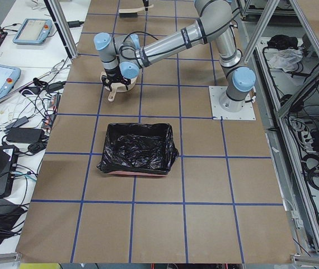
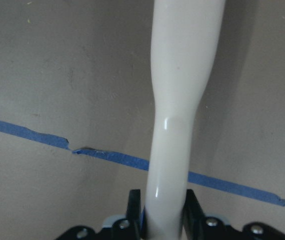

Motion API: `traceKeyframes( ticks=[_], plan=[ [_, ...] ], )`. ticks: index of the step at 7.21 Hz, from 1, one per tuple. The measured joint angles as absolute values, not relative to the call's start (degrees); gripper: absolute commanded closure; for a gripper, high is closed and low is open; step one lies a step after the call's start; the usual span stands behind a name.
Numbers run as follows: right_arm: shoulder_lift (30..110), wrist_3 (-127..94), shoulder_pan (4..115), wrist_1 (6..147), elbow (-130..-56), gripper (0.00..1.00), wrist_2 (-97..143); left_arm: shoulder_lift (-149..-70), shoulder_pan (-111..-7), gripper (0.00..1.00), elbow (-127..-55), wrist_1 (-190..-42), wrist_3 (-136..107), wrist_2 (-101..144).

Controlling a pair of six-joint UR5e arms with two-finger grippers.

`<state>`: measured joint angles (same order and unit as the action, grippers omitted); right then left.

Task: Sweep and dump trash into bin
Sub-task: 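Lift the brush with the right gripper and carry it toward the items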

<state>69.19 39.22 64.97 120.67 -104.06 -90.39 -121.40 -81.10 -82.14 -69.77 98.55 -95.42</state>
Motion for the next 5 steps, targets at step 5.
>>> traceKeyframes(
  ticks=[5],
  plan=[
    [70.0, 31.8, 65.5, 120.0, -103.6, 1.0, -90.3, -122.2, -82.2, 0.05, -86.1, -59.5, 98.1, -95.3]
  ],
)
